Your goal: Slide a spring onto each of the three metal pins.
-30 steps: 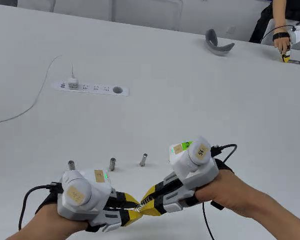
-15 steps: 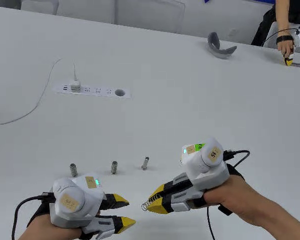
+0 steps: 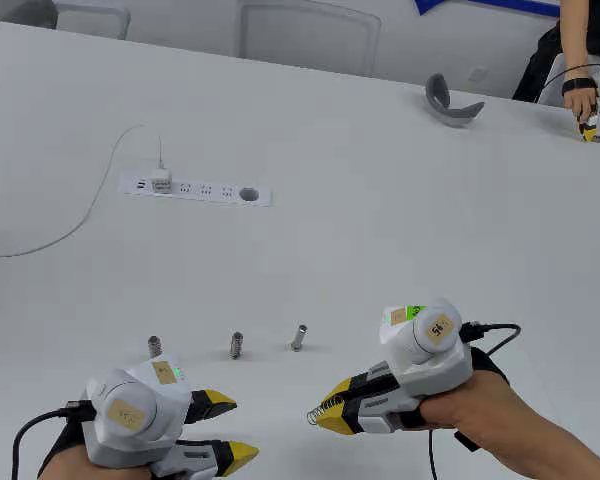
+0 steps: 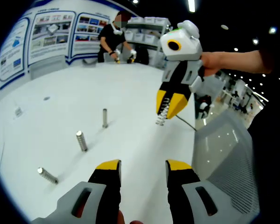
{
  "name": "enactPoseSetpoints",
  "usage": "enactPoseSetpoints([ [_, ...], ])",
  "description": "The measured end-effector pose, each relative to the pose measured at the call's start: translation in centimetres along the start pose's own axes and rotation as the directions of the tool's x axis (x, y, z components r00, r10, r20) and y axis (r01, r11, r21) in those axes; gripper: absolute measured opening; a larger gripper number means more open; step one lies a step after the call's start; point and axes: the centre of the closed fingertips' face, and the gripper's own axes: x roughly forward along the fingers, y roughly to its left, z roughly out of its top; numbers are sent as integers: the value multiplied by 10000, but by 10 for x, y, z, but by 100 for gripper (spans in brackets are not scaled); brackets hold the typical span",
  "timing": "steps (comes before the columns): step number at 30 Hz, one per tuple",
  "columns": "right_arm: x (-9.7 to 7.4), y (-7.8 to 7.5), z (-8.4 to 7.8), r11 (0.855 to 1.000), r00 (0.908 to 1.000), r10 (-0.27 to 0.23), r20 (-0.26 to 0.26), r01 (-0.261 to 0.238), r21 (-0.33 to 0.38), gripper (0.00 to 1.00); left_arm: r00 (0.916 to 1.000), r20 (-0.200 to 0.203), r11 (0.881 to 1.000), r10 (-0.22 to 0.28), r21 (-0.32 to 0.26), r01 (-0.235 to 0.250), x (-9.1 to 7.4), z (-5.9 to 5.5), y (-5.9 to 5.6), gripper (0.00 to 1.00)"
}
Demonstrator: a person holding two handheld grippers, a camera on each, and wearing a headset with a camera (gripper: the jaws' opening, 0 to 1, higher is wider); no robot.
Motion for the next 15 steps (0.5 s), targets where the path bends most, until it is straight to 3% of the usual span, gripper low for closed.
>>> enactPoseSetpoints([
  [6,3,-15,-5,9990,9991,-388,-171,391,205,13,9994,-49,9992,353,-184,-354,-3,-5,8,43],
  [8,3,-21,-6,9971,9987,-494,-155,502,579,13,9991,-8,9986,433,-299,-433,-5,-5,10,44],
  [15,1,-37,-2,9925,9968,-798,-62,800,929,13,9949,-63,9926,1008,-677,-1010,-14,-12,26,50],
])
